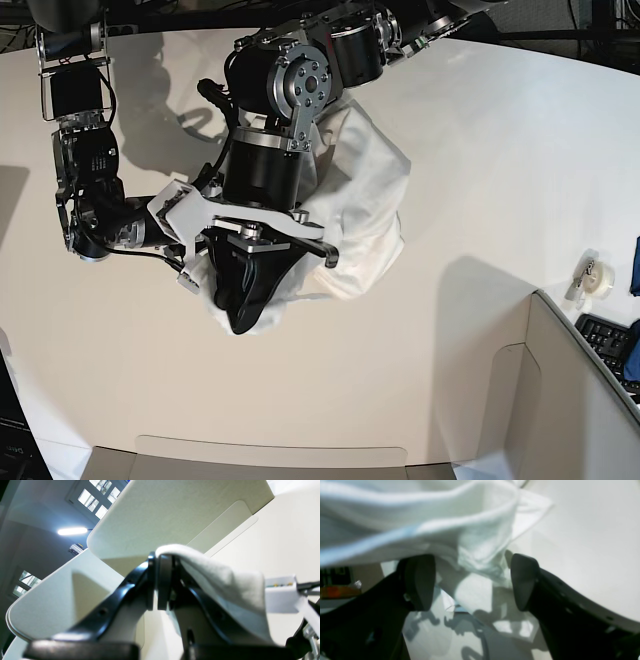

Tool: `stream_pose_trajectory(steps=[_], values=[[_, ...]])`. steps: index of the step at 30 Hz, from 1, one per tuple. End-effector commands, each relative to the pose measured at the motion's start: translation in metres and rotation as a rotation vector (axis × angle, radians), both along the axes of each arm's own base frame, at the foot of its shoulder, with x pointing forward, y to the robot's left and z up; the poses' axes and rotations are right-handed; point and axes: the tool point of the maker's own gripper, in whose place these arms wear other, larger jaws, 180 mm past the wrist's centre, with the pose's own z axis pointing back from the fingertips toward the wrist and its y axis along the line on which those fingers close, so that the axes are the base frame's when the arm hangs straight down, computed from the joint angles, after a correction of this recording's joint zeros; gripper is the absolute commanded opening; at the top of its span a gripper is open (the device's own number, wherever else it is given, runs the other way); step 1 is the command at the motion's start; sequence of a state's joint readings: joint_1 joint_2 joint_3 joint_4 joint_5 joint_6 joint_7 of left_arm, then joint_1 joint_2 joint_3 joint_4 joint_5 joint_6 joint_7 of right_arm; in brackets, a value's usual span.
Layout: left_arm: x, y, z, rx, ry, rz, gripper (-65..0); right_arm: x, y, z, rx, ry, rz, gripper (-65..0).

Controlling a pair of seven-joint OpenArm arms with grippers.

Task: Layout the t-shirt on the table in an organized manner, then fold the t-shirt properly
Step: 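Grasp the shirt hem with the right gripper and lift it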

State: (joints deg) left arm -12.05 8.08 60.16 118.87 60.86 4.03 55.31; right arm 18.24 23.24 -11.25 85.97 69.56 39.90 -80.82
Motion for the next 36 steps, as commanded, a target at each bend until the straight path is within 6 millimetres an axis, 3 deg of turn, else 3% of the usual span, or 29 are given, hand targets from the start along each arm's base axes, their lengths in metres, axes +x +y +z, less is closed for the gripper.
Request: stream_pose_trajectory(steps=[1, 4, 6, 8, 11, 12, 19, 23, 26, 29, 33, 36], values=[[-0.002, -0.001, 0.018, -0.030, -0.057, -0.004, -65.0, 0.010, -0.001, 0.016, 0.025, -0.045, -0.005, -18.9], [-0.002, -0.001, 0.018, -0.030, -0.058, -0.005, -65.0, 0.010, -0.001, 0.016, 0.025, -0.045, -0.005, -19.5], [-0.002, -0.001, 0.018, -0.030, -0.058, -0.005, -65.0, 0.010, 0.002, 0.017, 0.032, -0.045, -0.003, -24.0], [-0.002, -0.001, 0.019, -0.030, -0.060, -0.007, -65.0, 0.010, 0.005, 0.018, 0.043, -0.046, -0.003, -34.1], [-0.006, -0.006, 0.018, -0.026, -0.061, -0.024, -65.0, 0.011, 0.004, 0.017, 0.034, -0.048, -0.006, -59.4], [-0.007, -0.009, 0.018, -0.024, -0.060, -0.031, -65.0, 0.011, 0.003, 0.015, 0.020, -0.050, -0.009, -65.0], [-0.010, -0.012, 0.017, -0.022, -0.057, -0.044, -65.0, 0.028, -0.021, 0.005, -0.108, -0.110, -0.073, -65.0], [-0.010, -0.012, 0.018, -0.022, -0.061, -0.043, -65.0, 0.054, -0.066, 0.013, -0.221, -0.180, -0.211, -65.0], [-0.009, -0.012, 0.018, -0.022, -0.061, -0.041, -65.0, 0.078, -0.114, 0.032, -0.307, -0.249, -0.364, -65.0], [-0.010, -0.012, 0.017, -0.023, -0.057, -0.041, -65.0, 0.091, -0.143, 0.050, -0.352, -0.297, -0.456, -65.0], [-0.010, -0.011, 0.016, -0.023, -0.053, -0.039, -65.0, 0.095, -0.165, 0.089, -0.428, -0.429, -0.515, -65.0], [-0.008, -0.008, 0.012, -0.022, -0.033, -0.020, -65.0, 0.090, -0.161, 0.126, -0.482, -0.574, -0.507, -65.0]])
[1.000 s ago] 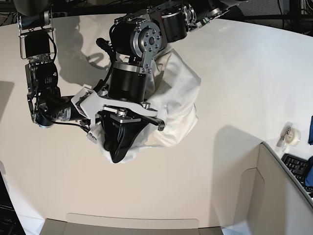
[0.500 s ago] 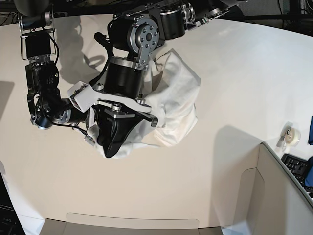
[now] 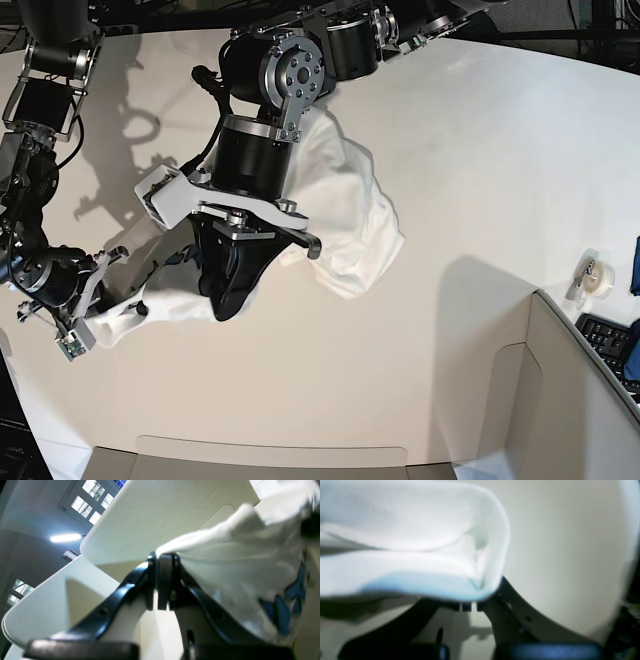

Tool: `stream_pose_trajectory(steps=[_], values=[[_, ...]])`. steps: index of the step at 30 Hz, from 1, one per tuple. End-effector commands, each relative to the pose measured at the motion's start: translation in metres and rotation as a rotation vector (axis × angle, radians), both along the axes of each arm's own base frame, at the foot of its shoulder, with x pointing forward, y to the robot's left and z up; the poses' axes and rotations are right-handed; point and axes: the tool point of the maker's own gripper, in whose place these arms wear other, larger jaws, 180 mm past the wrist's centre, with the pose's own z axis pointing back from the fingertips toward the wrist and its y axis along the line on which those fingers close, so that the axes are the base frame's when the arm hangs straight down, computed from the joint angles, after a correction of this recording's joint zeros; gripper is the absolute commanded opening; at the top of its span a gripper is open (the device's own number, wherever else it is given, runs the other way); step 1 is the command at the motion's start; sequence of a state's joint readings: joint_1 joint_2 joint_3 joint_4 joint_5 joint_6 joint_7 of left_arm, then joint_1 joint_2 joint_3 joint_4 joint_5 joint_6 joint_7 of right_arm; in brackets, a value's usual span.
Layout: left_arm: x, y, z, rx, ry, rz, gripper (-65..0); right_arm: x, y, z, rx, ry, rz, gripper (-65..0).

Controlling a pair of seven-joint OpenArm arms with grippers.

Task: Layout the t-shirt on the table in an organized manner, then fold the t-shirt properly
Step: 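Grasp the shirt hem with the right gripper and lift it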

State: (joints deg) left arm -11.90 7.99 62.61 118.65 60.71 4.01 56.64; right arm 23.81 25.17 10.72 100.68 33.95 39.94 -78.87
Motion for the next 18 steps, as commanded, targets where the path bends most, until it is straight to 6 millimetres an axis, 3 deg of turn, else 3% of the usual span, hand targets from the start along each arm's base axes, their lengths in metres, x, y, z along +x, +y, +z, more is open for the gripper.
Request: stream_pose_trajectory(steps=[1, 5, 7, 13, 18], values=[[-0.001, 0.003, 0.018, -0.035, -0.048, 0.011, -65.0, 0.004, 0.005, 0.034, -0.023, -0.114, 0.023, -65.0], [0.000, 0.006, 0.021, -0.029, -0.061, 0.030, -65.0, -0.009, 0.022, 0.084, -0.135, -0.294, 0.044, -65.0], [0.001, 0.010, 0.030, -0.014, -0.105, 0.053, -65.0, -0.008, 0.029, 0.095, -0.120, -0.333, 0.049, -65.0], [0.011, 0.021, 0.067, -0.011, -0.223, 0.107, -65.0, -0.012, 0.015, 0.087, -0.066, -0.324, -0.018, -65.0], [0.032, 0.049, 0.072, 0.076, -0.216, 0.205, -65.0, -0.020, -0.014, 0.073, -0.047, -0.301, -0.157, -65.0]])
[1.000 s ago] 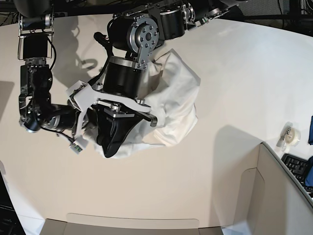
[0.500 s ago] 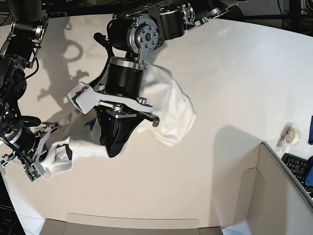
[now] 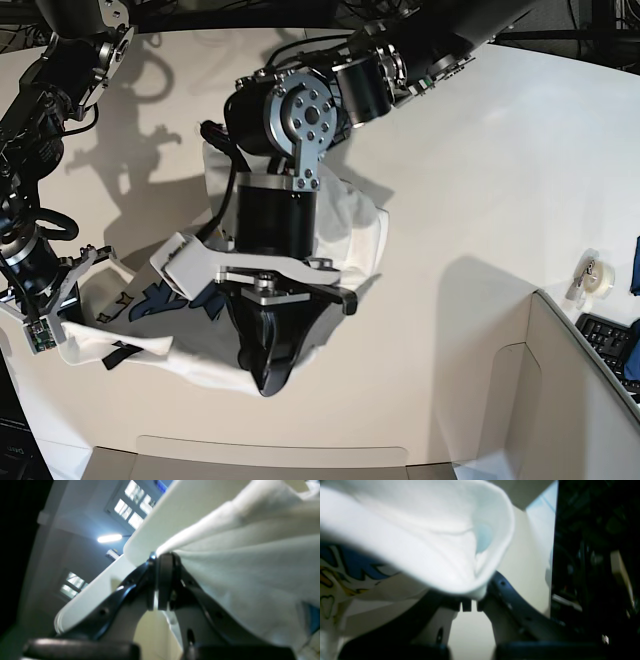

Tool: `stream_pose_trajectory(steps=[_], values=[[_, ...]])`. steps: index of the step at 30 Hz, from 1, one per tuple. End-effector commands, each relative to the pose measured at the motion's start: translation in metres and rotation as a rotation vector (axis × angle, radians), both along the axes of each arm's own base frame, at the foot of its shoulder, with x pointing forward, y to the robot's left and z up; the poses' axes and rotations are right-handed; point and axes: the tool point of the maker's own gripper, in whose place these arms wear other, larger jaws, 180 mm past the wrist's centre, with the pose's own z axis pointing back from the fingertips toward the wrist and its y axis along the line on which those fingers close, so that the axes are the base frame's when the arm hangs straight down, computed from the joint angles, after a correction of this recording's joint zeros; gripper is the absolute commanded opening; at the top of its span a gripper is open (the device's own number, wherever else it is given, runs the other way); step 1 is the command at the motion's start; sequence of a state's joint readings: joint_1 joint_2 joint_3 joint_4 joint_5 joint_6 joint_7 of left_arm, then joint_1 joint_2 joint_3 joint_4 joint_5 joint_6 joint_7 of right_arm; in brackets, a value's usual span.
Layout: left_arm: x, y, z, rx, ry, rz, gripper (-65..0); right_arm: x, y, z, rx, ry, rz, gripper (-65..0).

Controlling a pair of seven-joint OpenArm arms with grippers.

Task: Layout the t-shirt on the table in an organized manner, then fold the t-shirt properly
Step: 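Grasp the shirt hem with the right gripper and lift it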

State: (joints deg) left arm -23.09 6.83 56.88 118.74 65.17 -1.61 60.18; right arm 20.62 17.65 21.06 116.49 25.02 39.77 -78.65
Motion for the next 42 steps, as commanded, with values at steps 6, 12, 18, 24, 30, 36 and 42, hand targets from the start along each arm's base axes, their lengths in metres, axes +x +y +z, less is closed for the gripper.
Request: stream_pose_trajectory(steps=[6, 12, 18, 24, 30, 36, 42], values=[[0.022, 0.050, 0.003, 0.026, -0.026, 0.100, -65.0, 0.010, -0.006, 0.025, -0.016, -0.084, -0.077, -65.0], [0.045, 0.086, 0.025, -0.077, -0.020, 0.133, -65.0, 0.030, 0.030, 0.062, -0.013, -0.216, 0.025, -65.0], [0.062, 0.122, 0.036, -0.113, -0.011, 0.160, -65.0, 0.048, 0.077, 0.077, -0.114, -0.252, 0.099, -65.0], [0.065, 0.136, 0.044, -0.101, -0.030, 0.179, -65.0, 0.058, 0.120, 0.077, -0.148, -0.282, 0.207, -65.0], [0.068, 0.169, 0.090, -0.176, -0.123, 0.227, -65.0, 0.061, 0.147, 0.118, -0.146, -0.412, 0.285, -65.0], [0.069, 0.216, 0.127, -0.242, -0.185, 0.277, -65.0, 0.066, 0.173, 0.155, -0.083, -0.493, 0.324, -65.0], [0.071, 0.242, 0.169, -0.310, -0.242, 0.274, -65.0, 0.081, 0.204, 0.194, -0.006, -0.538, 0.380, -65.0]])
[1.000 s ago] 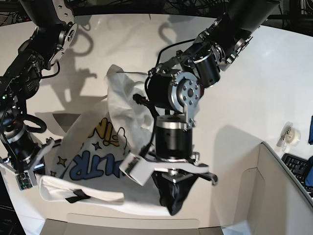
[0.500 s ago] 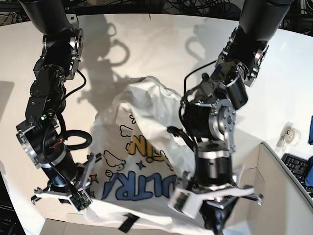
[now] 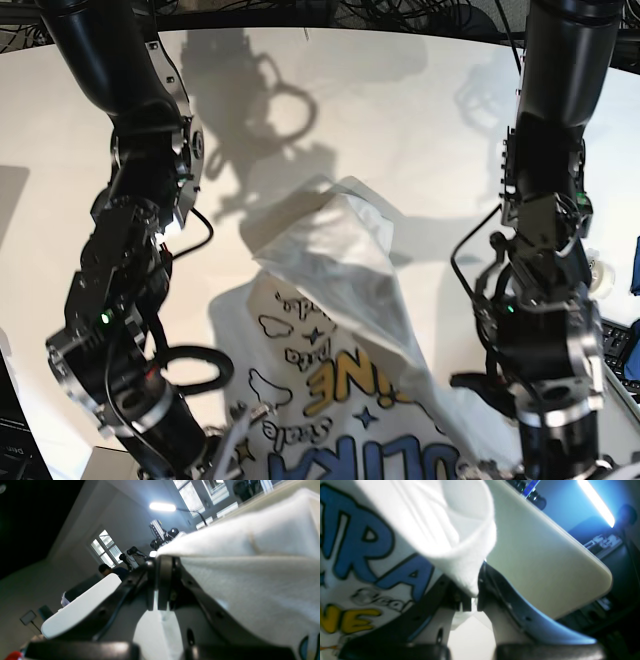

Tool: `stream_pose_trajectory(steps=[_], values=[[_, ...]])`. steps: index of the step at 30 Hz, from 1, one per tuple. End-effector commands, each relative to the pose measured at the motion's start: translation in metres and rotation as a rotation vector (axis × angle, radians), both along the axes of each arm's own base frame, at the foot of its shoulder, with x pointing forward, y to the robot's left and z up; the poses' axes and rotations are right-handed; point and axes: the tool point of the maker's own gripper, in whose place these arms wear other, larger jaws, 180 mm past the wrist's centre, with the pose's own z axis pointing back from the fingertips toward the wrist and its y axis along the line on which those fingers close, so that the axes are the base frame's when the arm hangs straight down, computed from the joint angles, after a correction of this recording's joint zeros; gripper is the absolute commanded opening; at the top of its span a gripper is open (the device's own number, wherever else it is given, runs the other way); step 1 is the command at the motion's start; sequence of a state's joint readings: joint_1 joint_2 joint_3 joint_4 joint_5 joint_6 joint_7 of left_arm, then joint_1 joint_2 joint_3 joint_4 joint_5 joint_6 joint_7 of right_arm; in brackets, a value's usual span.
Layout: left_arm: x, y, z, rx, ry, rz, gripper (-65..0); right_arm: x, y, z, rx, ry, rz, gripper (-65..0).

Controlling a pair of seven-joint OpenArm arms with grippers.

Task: Layout the t-shirt on the table in an organized manner, then fold the t-shirt properly
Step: 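Grasp the shirt hem with the right gripper and lift it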

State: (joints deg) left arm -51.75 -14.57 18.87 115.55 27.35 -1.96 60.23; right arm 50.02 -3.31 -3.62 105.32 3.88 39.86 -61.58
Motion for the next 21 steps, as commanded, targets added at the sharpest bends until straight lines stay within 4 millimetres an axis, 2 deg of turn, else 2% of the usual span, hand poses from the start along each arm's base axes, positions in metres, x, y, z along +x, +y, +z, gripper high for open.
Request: stream_pose_trajectory(steps=[1, 5, 8, 11, 16, 21], values=[[-0.010, 0.018, 0.031, 0.004, -0.083, 0.060, -65.0, -0.001, 0.007, 0.030, 0.019, -0.073, 0.022, -65.0], [-0.005, 0.032, 0.055, 0.014, -0.105, 0.087, -65.0, 0.004, 0.032, 0.062, 0.056, -0.136, 0.076, -65.0], [0.001, 0.034, 0.076, 0.006, -0.124, 0.049, -65.0, 0.015, 0.034, 0.084, 0.039, -0.184, 0.056, -65.0], [0.011, 0.049, 0.090, 0.003, -0.117, 0.056, -65.0, 0.022, 0.039, 0.109, 0.026, -0.230, 0.064, -65.0], [0.020, 0.059, 0.125, 0.000, -0.156, 0.058, -65.0, 0.023, 0.059, 0.155, 0.001, -0.310, 0.124, -65.0], [0.037, 0.066, 0.115, -0.006, -0.107, 0.070, -65.0, 0.035, 0.061, 0.144, -0.001, -0.264, 0.130, -65.0]])
